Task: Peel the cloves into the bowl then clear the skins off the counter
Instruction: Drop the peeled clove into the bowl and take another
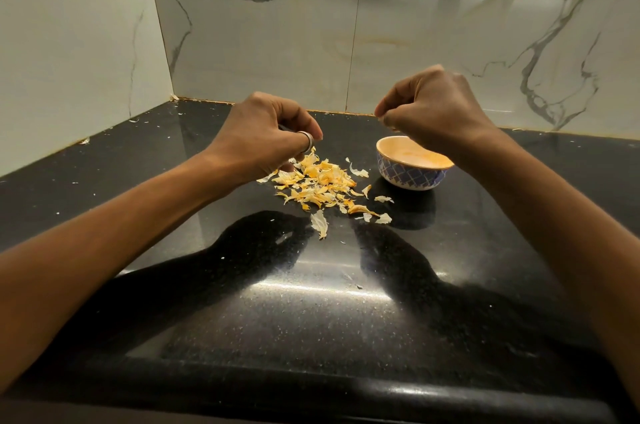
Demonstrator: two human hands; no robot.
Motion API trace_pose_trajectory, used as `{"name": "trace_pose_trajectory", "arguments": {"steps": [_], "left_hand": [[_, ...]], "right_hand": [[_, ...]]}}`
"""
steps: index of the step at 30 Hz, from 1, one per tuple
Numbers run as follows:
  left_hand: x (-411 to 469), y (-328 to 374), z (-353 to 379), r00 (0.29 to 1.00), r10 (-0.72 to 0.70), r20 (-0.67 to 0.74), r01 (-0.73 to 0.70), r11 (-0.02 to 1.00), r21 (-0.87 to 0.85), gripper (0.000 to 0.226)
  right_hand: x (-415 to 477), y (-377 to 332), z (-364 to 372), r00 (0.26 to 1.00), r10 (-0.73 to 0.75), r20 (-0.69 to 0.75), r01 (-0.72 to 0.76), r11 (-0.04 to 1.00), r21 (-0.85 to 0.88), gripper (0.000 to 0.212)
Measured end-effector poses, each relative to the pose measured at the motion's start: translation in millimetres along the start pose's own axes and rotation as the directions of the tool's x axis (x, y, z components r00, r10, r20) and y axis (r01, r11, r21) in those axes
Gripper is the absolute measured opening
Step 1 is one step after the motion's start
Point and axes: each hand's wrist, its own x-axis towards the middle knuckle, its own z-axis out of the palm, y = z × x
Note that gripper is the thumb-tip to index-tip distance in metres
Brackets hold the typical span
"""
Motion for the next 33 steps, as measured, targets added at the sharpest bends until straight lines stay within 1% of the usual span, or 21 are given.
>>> {"name": "trace_pose_trajectory", "arguments": {"steps": [2, 5, 8, 13, 17, 22, 25, 26, 27, 29, 31, 33], "left_hand": [[0.2, -0.1, 0.3, 1.0, -0.001, 0.002, 0.001, 1.0, 0.009, 0.018], [1.2, -0.7, 0.6, 1.0, -0.001, -0.004, 0.001, 1.0, 0.014, 0.016], [2.3, -1.7, 0.2, 1.0, -0.007, -0.009, 0.007, 1.0, 0.021, 0.015], [2.5, -1.4, -0.1, 1.0, -0.003, -0.008, 0.003, 0.999, 0.05, 0.014], [1.7, -0.1, -0.5, 1.0, -0.006, 0.004, 0.006, 0.998, 0.063, 0.013], [1.1, -0.7, -0.8, 1.0, -0.005, 0.011, 0.004, 0.994, 0.105, 0.014], [0.6, -0.9, -0.6, 1.0, -0.015, 0.002, 0.015, 0.992, 0.126, 0.011], [0.4, -0.6, -0.5, 1.0, -0.016, -0.007, 0.017, 0.991, 0.135, 0.009], [0.4, -0.8, -0.6, 1.0, -0.014, -0.02, 0.017, 0.988, 0.151, 0.008], [0.7, -1.0, -0.5, 0.998, -0.011, -0.054, 0.022, 0.981, 0.194, 0.014], [1.6, -2.3, -0.1, 0.996, -0.02, -0.086, 0.04, 0.973, 0.229, 0.022], [2.8, -3.4, -0.4, 0.993, -0.036, -0.111, 0.063, 0.966, 0.251, 0.029]], "right_hand": [[1.1, 2.1, -2.1, 0.999, 0.033, 0.012, -0.032, 0.996, -0.083, 0.021], [3.0, 5.8, -1.6, 0.992, 0.107, 0.069, -0.093, 0.98, -0.174, 0.02], [2.1, 6.4, 0.9, 0.983, 0.13, 0.129, -0.095, 0.964, -0.249, 0.022], [2.0, 6.6, 1.0, 0.976, 0.143, 0.164, -0.093, 0.956, -0.279, 0.023], [0.9, 6.2, 1.8, 0.979, 0.119, 0.164, -0.071, 0.959, -0.276, 0.022], [2.0, 7.5, 3.0, 0.993, 0.053, 0.11, -0.02, 0.958, -0.285, 0.011], [1.1, 7.3, 8.7, 0.998, 0.006, 0.07, 0.015, 0.954, -0.298, 0.009], [0.0, 6.1, 11.5, 0.998, -0.033, 0.059, 0.049, 0.957, -0.288, 0.007], [-1.1, 4.3, 14.8, 0.995, -0.089, 0.046, 0.098, 0.958, -0.27, 0.01], [-4.4, 0.2, 22.7, 0.976, -0.218, 0.027, 0.218, 0.949, -0.227, 0.018], [-8.2, -4.1, 32.0, 0.949, -0.313, 0.049, 0.316, 0.927, -0.203, 0.022], [-11.5, -7.2, 42.6, 0.928, -0.358, 0.102, 0.371, 0.91, -0.185, 0.024]]}}
